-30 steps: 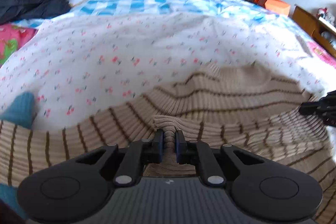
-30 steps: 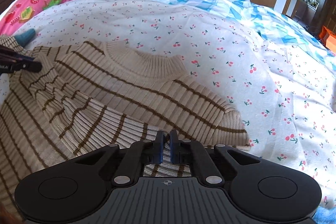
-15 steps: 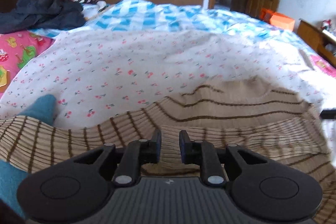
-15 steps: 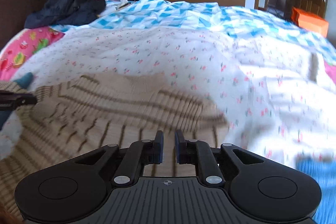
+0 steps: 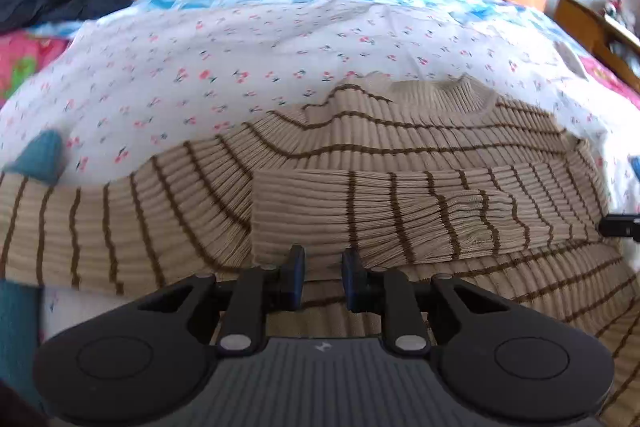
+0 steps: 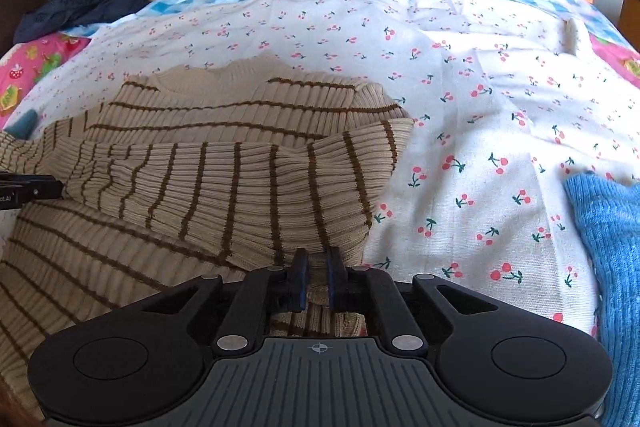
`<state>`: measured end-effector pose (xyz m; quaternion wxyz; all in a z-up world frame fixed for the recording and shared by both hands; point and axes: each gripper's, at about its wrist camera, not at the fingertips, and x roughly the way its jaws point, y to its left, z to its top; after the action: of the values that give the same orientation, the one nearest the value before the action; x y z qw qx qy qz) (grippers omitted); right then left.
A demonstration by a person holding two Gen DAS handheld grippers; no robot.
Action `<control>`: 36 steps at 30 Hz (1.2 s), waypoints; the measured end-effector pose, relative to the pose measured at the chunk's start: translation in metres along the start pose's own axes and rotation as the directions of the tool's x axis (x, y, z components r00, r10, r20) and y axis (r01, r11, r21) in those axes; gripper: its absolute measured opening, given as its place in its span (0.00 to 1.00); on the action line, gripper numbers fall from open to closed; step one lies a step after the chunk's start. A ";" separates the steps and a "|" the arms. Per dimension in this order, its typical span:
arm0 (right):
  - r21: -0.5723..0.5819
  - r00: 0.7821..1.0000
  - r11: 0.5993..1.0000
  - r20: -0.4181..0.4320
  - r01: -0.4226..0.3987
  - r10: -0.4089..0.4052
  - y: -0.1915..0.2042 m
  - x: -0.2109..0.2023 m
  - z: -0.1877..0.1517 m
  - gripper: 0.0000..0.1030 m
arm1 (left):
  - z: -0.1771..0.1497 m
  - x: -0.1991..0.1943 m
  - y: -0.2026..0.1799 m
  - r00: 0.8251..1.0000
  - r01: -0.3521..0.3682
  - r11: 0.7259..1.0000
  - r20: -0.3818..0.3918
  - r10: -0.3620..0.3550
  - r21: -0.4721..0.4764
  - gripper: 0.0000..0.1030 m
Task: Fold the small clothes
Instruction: 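Grasp the other sleeve cuff with the left gripper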
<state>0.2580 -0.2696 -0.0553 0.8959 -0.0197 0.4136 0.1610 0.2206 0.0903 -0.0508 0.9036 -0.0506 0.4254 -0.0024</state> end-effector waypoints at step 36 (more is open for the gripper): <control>-0.107 0.961 0.971 0.157 -0.214 0.229 0.116 -0.036 0.010 0.17 | -0.056 -0.075 0.206 0.912 0.137 0.665 0.356 0.204 -0.734 0.25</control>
<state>0.2080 -0.1676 -0.0105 0.9021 0.0008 0.3287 0.2797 0.1217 0.2937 -0.0484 0.8709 -0.4065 0.1911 0.1994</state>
